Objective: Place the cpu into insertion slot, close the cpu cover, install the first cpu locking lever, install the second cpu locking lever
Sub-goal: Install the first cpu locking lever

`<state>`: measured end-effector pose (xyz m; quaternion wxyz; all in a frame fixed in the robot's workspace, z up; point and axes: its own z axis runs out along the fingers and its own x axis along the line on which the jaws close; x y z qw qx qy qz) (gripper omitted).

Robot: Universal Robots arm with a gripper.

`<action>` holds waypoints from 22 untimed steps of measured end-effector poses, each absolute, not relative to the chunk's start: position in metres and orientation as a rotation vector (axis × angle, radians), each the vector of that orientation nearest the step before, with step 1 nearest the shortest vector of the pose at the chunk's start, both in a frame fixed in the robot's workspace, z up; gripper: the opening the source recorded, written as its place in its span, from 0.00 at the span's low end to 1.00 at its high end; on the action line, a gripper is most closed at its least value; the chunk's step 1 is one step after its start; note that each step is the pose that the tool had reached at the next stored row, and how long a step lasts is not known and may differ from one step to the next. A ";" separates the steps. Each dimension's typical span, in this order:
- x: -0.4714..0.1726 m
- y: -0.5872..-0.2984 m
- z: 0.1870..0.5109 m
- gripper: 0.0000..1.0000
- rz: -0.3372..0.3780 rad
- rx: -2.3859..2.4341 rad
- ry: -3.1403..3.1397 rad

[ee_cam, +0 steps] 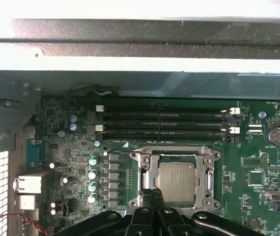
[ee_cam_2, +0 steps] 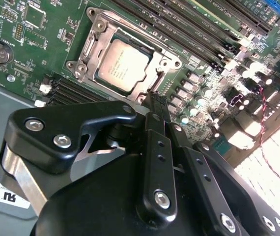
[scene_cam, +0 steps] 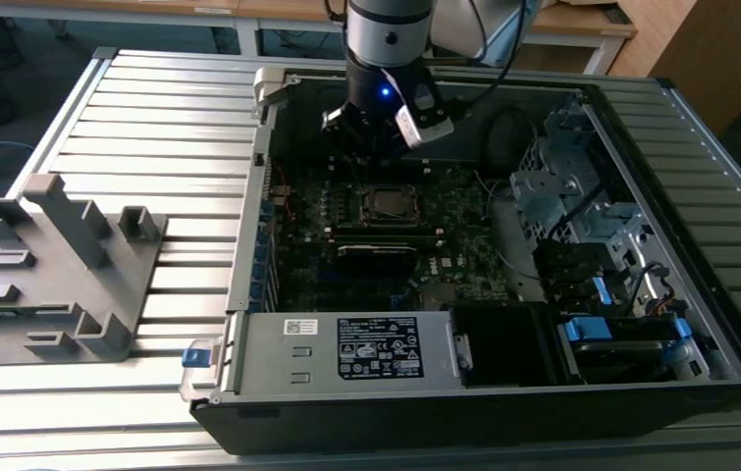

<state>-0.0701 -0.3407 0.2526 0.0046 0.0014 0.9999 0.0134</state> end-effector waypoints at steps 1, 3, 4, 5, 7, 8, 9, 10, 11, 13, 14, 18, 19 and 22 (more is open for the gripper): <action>-0.070 -0.341 0.254 0.11 0.042 0.004 3.132; -0.070 -0.341 0.256 0.11 0.042 0.004 3.132; -0.070 -0.341 0.257 0.11 0.042 0.004 3.132; -0.070 -0.341 0.257 0.11 0.042 0.004 3.132; -0.070 -0.341 0.257 0.11 0.043 0.004 3.132; -0.070 -0.341 0.257 0.11 0.042 0.004 3.132; -0.070 -0.341 0.257 0.11 0.042 0.004 3.132; -0.071 -0.341 0.257 0.11 0.042 0.004 3.132; -0.072 -0.341 0.257 0.11 0.042 0.004 3.132; -0.076 -0.341 0.257 0.11 0.042 0.004 3.132; -0.078 -0.341 0.256 0.11 0.042 0.004 3.132; -0.085 -0.341 0.256 0.11 0.042 0.004 3.132; -0.087 -0.341 0.256 0.11 0.042 0.004 3.132; -0.090 -0.341 0.256 0.11 0.042 0.004 3.132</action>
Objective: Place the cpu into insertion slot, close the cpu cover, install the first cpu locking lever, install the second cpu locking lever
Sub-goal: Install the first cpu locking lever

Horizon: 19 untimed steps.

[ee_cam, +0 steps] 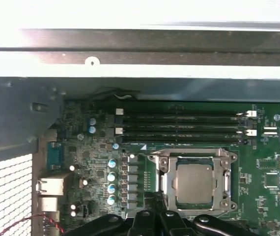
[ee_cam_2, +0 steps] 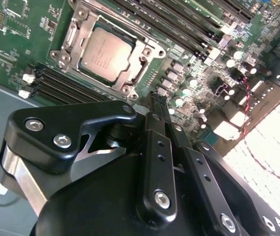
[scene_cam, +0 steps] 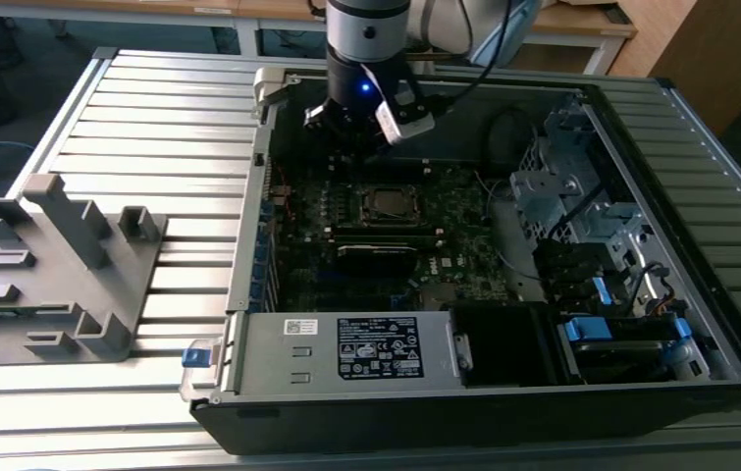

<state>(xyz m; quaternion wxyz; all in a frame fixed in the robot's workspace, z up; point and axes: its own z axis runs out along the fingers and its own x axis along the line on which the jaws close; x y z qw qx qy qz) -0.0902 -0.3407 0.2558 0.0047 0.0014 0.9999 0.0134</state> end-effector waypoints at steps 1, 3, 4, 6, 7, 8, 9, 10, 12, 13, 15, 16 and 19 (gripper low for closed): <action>-0.091 -0.341 0.256 0.11 0.042 0.004 3.132; -0.092 -0.341 0.256 0.11 0.042 0.004 3.132; -0.093 -0.341 0.256 0.11 0.042 0.004 3.132; -0.093 -0.341 0.256 0.11 0.042 0.004 3.132; -0.093 -0.341 0.256 0.11 0.042 0.004 3.132; -0.093 -0.341 0.256 0.11 0.042 0.004 3.132; -0.093 -0.341 0.257 0.11 0.042 0.004 3.132; -0.093 -0.341 0.258 0.11 0.042 0.004 3.132; -0.093 -0.341 0.259 0.11 0.042 0.004 3.132; -0.093 -0.341 0.260 0.11 0.042 0.004 3.132; -0.093 -0.341 0.260 0.11 0.042 0.004 3.132; -0.093 -0.341 0.260 0.11 0.042 0.004 3.132; -0.095 -0.341 0.260 0.11 0.042 0.004 3.132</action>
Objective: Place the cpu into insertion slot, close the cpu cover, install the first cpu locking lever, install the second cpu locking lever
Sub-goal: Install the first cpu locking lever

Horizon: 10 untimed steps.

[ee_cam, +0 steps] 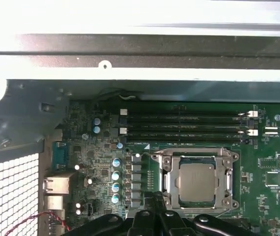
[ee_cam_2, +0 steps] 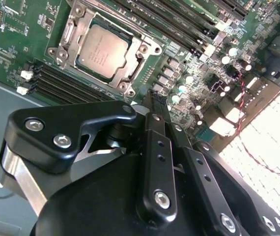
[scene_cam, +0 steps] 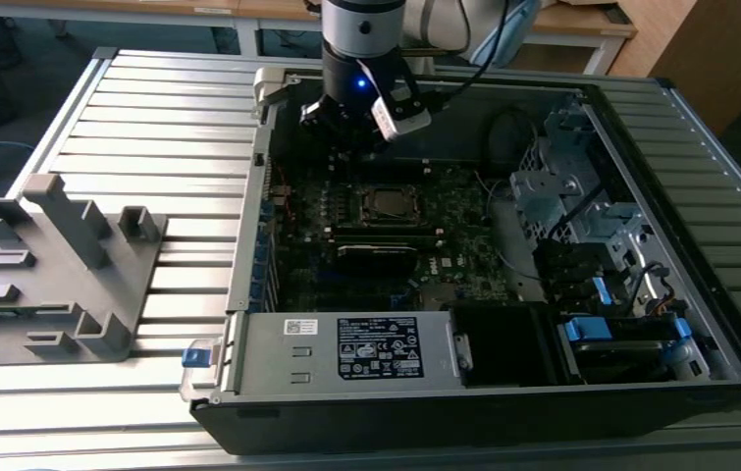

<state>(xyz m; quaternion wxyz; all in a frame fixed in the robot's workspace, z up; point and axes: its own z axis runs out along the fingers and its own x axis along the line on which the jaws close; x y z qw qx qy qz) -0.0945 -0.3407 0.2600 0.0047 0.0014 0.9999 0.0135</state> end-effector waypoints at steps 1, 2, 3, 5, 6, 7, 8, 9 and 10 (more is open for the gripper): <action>-0.096 -0.341 0.260 0.11 0.042 0.004 3.132; -0.097 -0.341 0.260 0.11 0.042 0.004 3.132; -0.099 -0.341 0.260 0.11 0.042 0.004 3.132; -0.102 -0.341 0.259 0.11 0.042 0.004 3.132; -0.104 -0.341 0.259 0.11 0.042 0.004 3.132; -0.105 -0.341 0.259 0.11 0.042 0.004 3.132; -0.107 -0.341 0.259 0.11 0.042 0.004 3.132; -0.107 -0.341 0.259 0.11 0.042 0.004 3.132; -0.107 -0.341 0.259 0.11 0.044 0.004 3.132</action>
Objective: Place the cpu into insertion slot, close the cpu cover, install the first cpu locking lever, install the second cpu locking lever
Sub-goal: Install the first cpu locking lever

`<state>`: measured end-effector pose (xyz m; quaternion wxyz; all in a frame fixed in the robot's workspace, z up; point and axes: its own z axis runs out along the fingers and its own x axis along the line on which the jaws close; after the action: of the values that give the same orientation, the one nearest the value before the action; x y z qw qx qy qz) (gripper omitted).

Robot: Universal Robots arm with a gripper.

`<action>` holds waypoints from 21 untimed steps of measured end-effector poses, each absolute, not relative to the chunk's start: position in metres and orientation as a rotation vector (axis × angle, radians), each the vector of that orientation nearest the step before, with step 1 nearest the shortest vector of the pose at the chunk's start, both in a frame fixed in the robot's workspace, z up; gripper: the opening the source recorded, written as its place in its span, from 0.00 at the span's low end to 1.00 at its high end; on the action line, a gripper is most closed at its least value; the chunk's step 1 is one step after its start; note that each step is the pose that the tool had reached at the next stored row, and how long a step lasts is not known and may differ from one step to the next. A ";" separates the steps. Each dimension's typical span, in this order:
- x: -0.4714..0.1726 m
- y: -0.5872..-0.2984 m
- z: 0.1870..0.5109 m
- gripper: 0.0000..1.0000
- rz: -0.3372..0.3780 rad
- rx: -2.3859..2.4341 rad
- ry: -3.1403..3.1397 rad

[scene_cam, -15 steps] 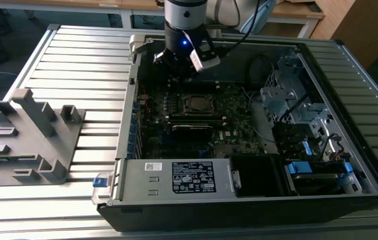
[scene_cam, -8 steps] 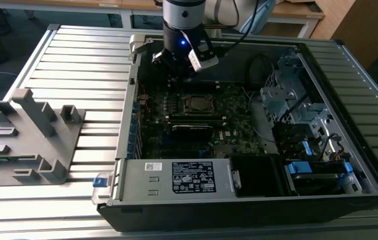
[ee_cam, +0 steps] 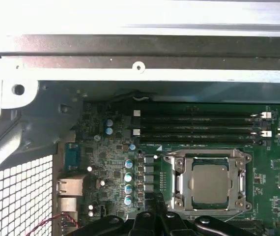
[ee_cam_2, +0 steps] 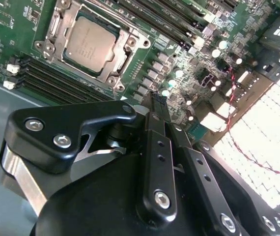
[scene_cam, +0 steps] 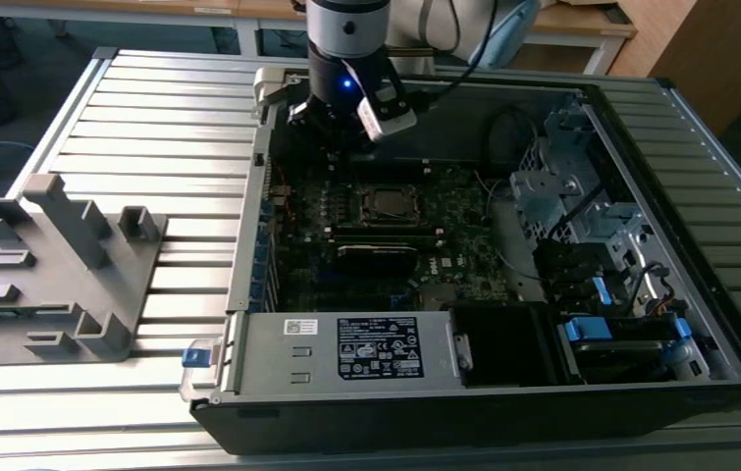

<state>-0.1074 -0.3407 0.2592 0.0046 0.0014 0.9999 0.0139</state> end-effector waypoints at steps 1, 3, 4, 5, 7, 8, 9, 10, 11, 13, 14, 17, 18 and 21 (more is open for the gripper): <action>-0.108 -0.341 0.259 0.11 0.056 0.004 3.132; -0.108 -0.341 0.259 0.11 0.110 0.004 3.130; -0.108 -0.341 0.259 0.11 0.131 0.005 3.130; -0.108 -0.341 0.259 0.11 0.145 0.005 3.129; -0.109 -0.341 0.259 0.11 0.154 0.005 3.129; -0.110 -0.341 0.259 0.11 0.157 0.005 3.129; -0.111 -0.341 0.259 0.11 0.161 0.005 3.128; -0.113 -0.341 0.259 0.11 0.166 0.005 3.128; -0.114 -0.341 0.259 0.11 0.174 0.005 3.128; -0.115 -0.341 0.259 0.11 0.206 0.005 3.126; -0.116 -0.342 0.259 0.11 0.224 0.005 3.124; -0.117 -0.342 0.259 0.11 0.271 0.005 3.121; -0.117 -0.342 0.259 0.11 0.289 0.005 3.119; -0.118 -0.342 0.259 0.11 0.316 0.006 3.117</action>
<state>-0.1177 -0.3418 0.2590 0.0045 0.0018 0.9949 0.1009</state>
